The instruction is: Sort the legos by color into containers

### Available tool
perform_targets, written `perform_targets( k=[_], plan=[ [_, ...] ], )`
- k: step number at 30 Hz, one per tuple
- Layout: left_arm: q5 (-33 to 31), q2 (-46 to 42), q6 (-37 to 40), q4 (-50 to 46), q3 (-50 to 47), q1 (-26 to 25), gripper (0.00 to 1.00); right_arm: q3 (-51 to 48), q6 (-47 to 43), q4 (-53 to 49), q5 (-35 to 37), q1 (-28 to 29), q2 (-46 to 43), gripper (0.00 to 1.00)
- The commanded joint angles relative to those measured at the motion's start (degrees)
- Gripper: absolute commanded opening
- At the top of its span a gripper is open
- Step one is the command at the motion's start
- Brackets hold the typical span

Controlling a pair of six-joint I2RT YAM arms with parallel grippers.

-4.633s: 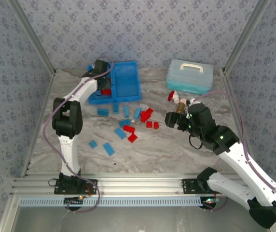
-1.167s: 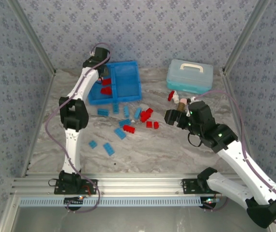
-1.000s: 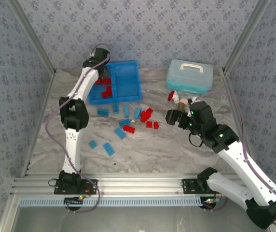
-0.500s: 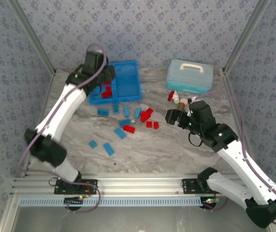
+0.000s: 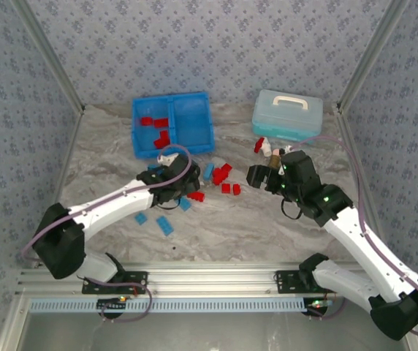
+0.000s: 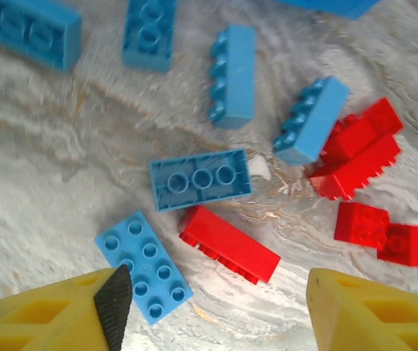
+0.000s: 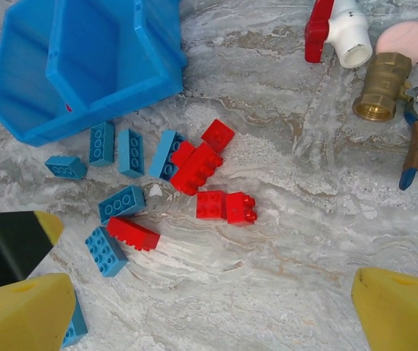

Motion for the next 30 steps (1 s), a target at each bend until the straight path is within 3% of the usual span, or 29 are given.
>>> perform_targets(
  k=[1,4,11,18,30],
  plan=[
    [0.5,2.0,-14.0,6.3,-1.1,-0.6,0.69,-1.0,1.3,0.5,-0.7,-0.4,-1.0,1.0],
    [3.0,6.2,-16.2,9.6,0.7,-0.6,0.7,-0.9,1.1,-0.2,-0.5,-0.4,-1.7,1.0],
    [8.0,16.6,-21.9,5.0,8.7,-0.9,0.71,-1.6,0.9,-2.1,0.7,-0.7,-4.5,1.0],
    [7.2,18.5,-27.5,-0.1,8.7,-1.5,0.71,-2.6,0.8,-3.5,1.4,-1.5,-7.0,1.0],
    [7.7,20.8,-25.1,-2.6,11.1,-1.4,0.63,-3.1,1.1,-3.3,0.3,-2.3,-7.2,1.0]
  ],
)
